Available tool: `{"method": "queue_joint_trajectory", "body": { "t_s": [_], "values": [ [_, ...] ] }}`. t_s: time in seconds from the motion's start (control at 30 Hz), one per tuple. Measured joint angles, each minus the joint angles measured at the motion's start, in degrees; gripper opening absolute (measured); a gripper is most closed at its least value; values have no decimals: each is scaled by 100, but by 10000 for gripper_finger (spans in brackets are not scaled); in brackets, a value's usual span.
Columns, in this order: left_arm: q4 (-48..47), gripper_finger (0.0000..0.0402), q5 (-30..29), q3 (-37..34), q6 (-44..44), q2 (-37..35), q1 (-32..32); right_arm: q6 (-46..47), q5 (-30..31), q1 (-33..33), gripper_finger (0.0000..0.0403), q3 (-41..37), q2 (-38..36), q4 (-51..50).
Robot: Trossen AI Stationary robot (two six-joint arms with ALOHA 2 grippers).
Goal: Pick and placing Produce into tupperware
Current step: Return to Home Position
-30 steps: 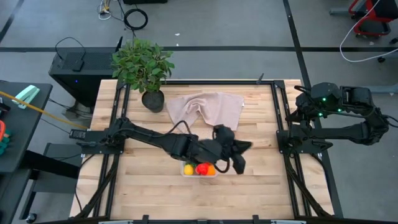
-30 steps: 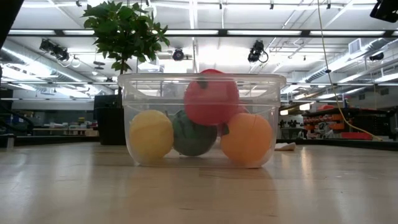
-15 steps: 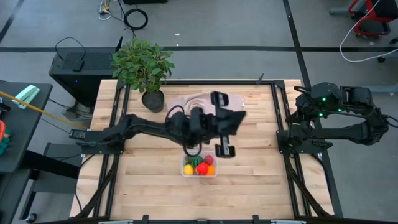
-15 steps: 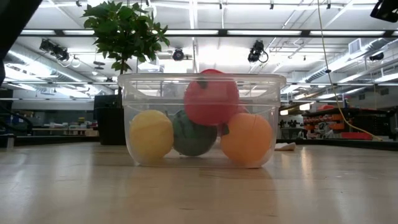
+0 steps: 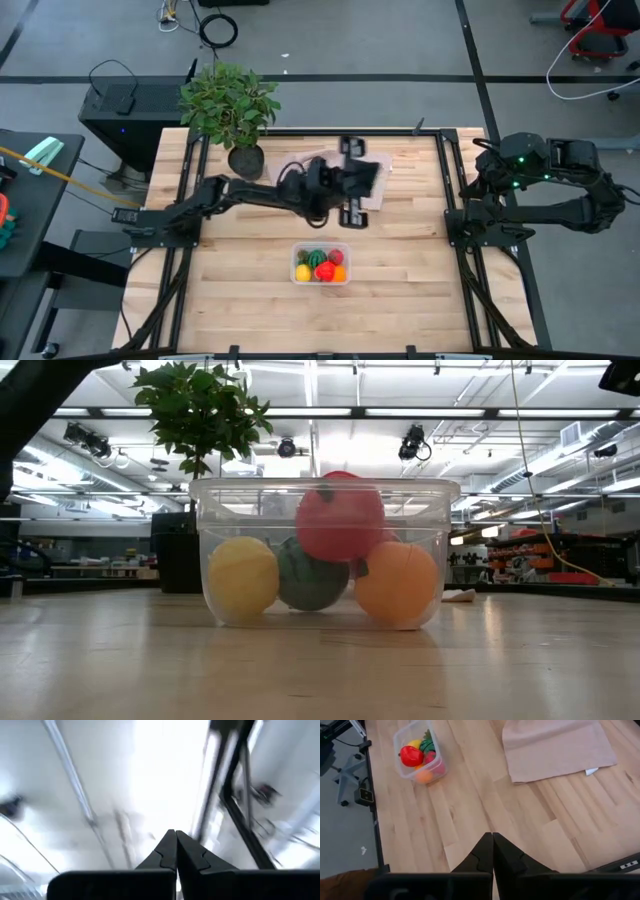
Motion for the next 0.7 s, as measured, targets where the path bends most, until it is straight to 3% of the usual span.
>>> {"method": "queue_joint_trajectory", "body": {
  "t_s": [0.03,0.43,0.7],
  "values": [
    [444,3,-138,-261,137,-9,-9,19,-10,0,8,0,1,2],
    [406,3,-622,-2093,493,-406,-78,19,-58,1,7,-2,194,-42],
    [435,2,-1136,-4203,644,-1871,-72,19,-27,1,7,-2,243,-43]
  ]
}}
